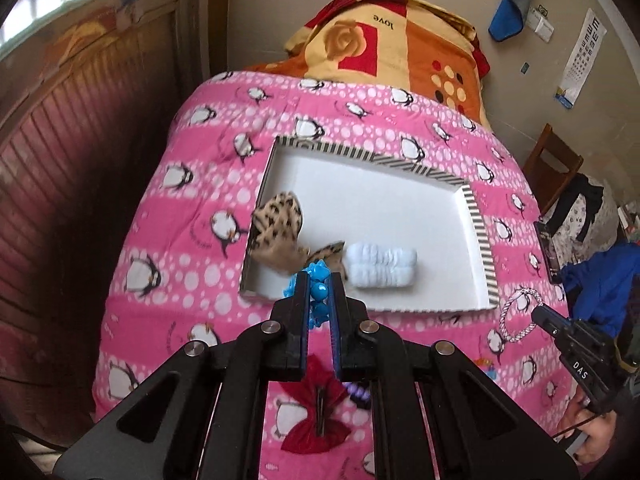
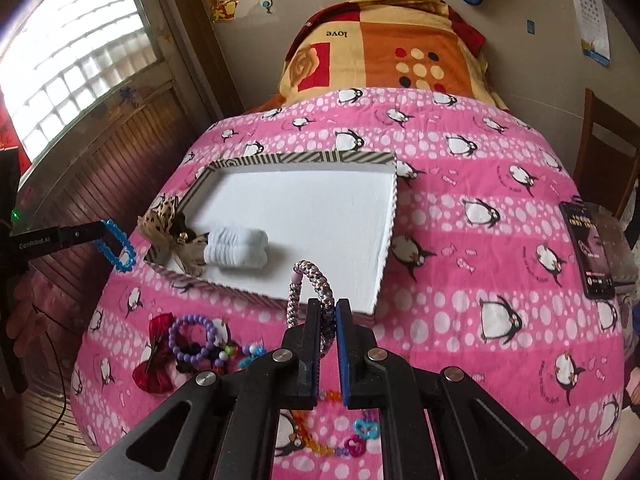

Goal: Organize jewelry
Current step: 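Grasp blue bead bracelet with left tool while right tool grasps silver bangle, then lower both bracelets into the tray and open both tools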

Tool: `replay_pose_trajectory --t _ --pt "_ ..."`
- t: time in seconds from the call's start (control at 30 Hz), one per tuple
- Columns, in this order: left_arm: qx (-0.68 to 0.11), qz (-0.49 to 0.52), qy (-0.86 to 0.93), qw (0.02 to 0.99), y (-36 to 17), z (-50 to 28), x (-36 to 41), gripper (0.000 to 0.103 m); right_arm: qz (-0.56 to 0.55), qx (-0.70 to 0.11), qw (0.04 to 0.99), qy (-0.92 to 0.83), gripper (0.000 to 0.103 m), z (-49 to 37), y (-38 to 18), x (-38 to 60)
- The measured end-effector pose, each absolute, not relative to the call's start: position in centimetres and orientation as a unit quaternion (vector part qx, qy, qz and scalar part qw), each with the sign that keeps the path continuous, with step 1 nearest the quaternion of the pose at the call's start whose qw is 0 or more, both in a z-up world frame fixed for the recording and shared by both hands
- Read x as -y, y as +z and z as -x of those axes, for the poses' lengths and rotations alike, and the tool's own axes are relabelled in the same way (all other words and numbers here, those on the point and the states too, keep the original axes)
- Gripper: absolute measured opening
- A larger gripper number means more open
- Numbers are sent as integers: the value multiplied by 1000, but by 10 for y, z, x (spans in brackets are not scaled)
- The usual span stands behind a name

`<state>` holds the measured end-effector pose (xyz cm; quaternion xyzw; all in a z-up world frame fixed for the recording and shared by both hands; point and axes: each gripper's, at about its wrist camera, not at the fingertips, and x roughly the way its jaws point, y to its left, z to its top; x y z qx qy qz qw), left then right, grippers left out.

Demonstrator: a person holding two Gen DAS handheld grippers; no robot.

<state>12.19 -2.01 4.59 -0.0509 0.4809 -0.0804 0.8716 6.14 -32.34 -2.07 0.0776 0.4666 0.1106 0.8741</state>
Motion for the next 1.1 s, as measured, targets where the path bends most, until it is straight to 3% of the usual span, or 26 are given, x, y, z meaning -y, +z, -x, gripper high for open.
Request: replay_pose_trajectory --t 0.5,1.1 --pt "-477 -3 -59 877 32 -190 59 7 -47 -471 870 137 6 -139 -27 289" --pt "-515 -27 -12 857 -30 -261 71 7 -76 -531 828 166 7 -238 -90 259"
